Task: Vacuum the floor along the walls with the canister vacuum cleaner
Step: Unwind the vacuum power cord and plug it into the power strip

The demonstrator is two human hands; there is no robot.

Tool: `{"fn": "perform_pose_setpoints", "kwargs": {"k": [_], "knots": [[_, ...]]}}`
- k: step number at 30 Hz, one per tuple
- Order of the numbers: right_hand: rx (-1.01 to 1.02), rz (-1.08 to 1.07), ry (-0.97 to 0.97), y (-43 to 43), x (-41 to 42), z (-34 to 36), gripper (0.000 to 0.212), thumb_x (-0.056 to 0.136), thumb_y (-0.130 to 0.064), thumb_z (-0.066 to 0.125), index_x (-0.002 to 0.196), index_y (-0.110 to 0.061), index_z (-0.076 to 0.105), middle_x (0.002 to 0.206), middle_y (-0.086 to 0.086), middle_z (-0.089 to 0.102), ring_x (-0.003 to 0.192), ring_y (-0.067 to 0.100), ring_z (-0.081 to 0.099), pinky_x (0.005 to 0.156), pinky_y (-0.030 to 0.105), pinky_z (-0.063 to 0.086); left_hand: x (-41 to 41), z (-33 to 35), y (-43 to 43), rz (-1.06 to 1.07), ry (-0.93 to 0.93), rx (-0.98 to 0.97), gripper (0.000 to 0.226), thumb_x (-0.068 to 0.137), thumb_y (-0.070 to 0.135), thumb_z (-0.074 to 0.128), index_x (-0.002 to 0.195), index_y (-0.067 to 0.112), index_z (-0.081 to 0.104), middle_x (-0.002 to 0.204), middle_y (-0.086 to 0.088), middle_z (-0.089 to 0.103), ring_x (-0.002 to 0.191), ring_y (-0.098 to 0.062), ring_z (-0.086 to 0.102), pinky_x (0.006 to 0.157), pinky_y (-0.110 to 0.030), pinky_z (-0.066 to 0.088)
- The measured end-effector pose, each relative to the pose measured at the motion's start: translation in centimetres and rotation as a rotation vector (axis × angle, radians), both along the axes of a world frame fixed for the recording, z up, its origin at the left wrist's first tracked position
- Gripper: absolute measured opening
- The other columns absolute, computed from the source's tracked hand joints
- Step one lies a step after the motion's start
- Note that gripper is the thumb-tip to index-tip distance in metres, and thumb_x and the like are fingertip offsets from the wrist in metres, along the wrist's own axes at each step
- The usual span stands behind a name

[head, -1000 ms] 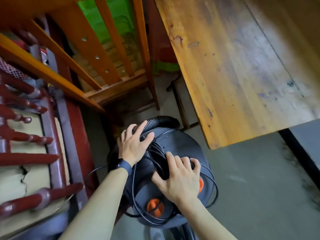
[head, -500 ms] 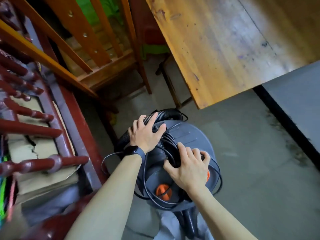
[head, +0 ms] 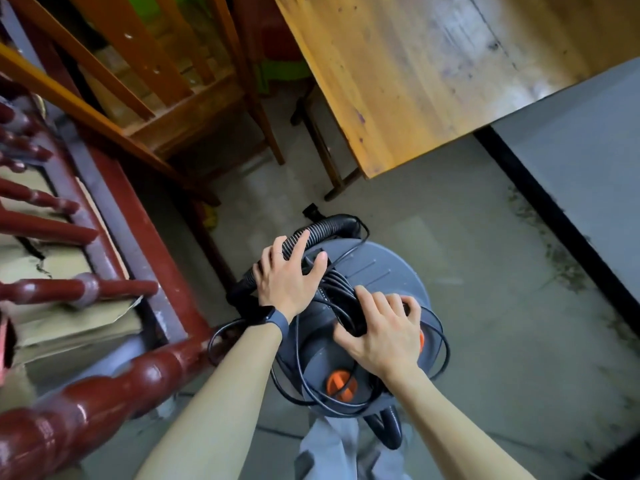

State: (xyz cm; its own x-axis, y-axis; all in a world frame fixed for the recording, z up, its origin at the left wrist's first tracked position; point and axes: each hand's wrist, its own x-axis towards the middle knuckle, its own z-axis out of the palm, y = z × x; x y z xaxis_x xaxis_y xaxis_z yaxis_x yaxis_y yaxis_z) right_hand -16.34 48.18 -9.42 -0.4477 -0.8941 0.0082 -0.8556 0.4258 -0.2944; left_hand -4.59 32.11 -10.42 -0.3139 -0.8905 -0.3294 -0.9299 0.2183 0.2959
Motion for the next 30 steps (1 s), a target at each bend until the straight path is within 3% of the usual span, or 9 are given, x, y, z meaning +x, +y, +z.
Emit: {"fn": "perform_pose_setpoints", "kwargs": {"k": [10, 22, 26, 30], "knots": [[0.05, -0.119, -0.019, 5.2, -2.7, 0.0, 0.061, 0.078, -0.066, 0.062, 0.121, -0.024, 0.067, 0.086, -0.005, 0.065, 0.09, 0.028, 0.061, 0.098, 0.046, 0.037, -4.7, 0.9, 3.6, -0.134, -0.025, 0.094, 0.069, 0.089, 0.079, 0.018, 0.15, 0.048, 0.025, 0.157, -0.001, 0.027, 0.142, -0.028, 0.022, 0.113, -0.053, 0.02], [0.024, -0.1, -0.025, 11.0, -3.5, -0.1, 0.062, 0.079, -0.067, 0.063, 0.12, -0.022, 0.069, 0.087, -0.004, 0.065, 0.087, 0.027, 0.061, 0.097, 0.045, 0.04, -5.0, 0.7, 9.2, -0.093, 0.014, 0.202, 0.07, 0.086, 0.08, 0.02, 0.15, 0.05, 0.022, 0.161, -0.001, 0.022, 0.147, -0.026, 0.017, 0.116, -0.056, 0.019], [0.069, -0.111, -0.073, 12.5, -2.7, 0.3, 0.064, 0.078, -0.069, 0.063, 0.123, -0.023, 0.068, 0.09, -0.005, 0.066, 0.091, 0.027, 0.061, 0.098, 0.046, 0.038, -4.7, 2.0, 9.8, -0.176, -0.048, 0.256, 0.063, 0.091, 0.076, 0.025, 0.149, 0.051, 0.026, 0.163, -0.003, 0.018, 0.149, -0.029, 0.013, 0.12, -0.05, 0.017], [0.069, -0.074, -0.124, 13.1, -3.0, 0.7, 0.068, 0.084, -0.074, 0.059, 0.129, -0.024, 0.065, 0.098, -0.007, 0.068, 0.098, 0.024, 0.061, 0.104, 0.046, 0.034, -4.5, 4.1, 10.9, -0.389, 0.067, 0.145, 0.047, 0.097, 0.057, 0.034, 0.143, 0.048, 0.043, 0.157, 0.002, 0.036, 0.143, -0.02, 0.029, 0.118, -0.036, 0.023]]}}
